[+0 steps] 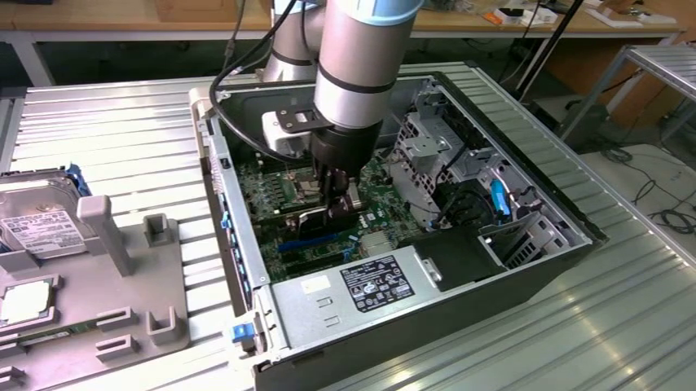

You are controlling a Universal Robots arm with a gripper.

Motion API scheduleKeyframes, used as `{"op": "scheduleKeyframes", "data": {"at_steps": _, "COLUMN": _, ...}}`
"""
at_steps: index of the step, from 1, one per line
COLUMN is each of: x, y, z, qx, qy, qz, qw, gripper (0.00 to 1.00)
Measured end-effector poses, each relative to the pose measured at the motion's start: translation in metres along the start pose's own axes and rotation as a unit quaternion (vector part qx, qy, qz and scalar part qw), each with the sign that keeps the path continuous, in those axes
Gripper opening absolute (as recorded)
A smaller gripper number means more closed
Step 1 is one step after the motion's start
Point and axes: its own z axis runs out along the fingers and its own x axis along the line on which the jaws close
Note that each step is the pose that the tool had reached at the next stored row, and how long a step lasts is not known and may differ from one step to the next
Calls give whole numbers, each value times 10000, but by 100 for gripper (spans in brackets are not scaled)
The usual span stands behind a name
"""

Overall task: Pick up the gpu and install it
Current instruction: 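Insert the gpu into the slot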

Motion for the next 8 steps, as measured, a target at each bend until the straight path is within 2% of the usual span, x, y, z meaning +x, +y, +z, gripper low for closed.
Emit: {"op": "scheduleKeyframes", "data": {"at_steps": 8, "x": 0, "y": 2, "z": 31, "qx": 0, "qy": 0, "qz": 0, "qw": 10000, "gripper": 27}}
